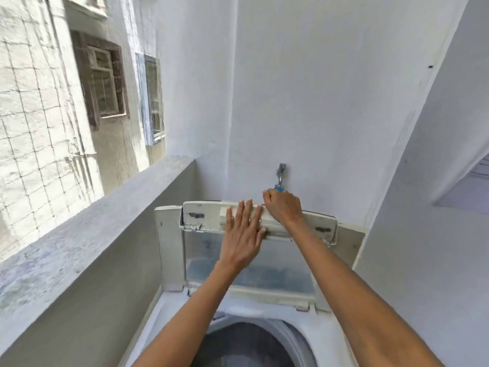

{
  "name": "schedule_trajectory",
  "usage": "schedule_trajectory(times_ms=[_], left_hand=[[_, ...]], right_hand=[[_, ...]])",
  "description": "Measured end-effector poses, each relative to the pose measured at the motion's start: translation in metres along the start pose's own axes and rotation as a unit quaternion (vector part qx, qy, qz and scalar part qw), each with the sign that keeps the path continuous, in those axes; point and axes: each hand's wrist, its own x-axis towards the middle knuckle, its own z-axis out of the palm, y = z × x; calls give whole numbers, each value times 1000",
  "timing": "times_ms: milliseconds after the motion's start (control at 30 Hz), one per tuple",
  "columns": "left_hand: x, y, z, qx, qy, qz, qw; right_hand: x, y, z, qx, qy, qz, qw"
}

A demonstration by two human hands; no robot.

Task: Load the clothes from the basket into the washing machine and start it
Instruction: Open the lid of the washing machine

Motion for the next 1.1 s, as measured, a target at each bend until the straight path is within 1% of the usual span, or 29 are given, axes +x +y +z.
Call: schedule_trajectory(times_ms=[67,133,267,333,433,533,600,667,767,833,867,933,1033,1100], left_hand=[[20,-6,14,9,-25,-15,1000],[35,-9,27,25,-44,-25,998],[55,-12,42,23,-76,-41,996],[58,-11,46,15,-78,-28,996],[58,-10,47,23,-88,-38,995],[56,-10,39,38,-109,-29,993],[52,-9,31,34,-127,-26,991],[44,-1,22,18,-121,-34,992],[11,23,18,-85,-101,-41,990],[-23,43,30,-133,-87,-41,986],[-45,56,38,-147,-99,-36,983],[-92,87,56,-177,-151,-16,972],[-158,141,74,-213,-237,24,948],[-191,177,82,-209,-277,64,936]], right_hand=[[15,9,13,-1,-13,-3,1000],[23,17,27,-13,-7,-11,1000],[27,33,52,-41,44,-63,996],[25,41,58,-12,68,-78,995],[8,52,63,29,143,-98,984],[-20,65,72,14,134,-133,982],[-38,72,73,2,124,-134,983],[-60,75,68,18,120,-104,987],[-113,79,52,72,110,-34,991],[-158,88,49,94,108,-9,990],[-185,94,48,99,101,0,990],[-239,106,48,87,85,23,992],[-314,127,50,88,62,98,989],[-356,143,54,98,45,147,983]])
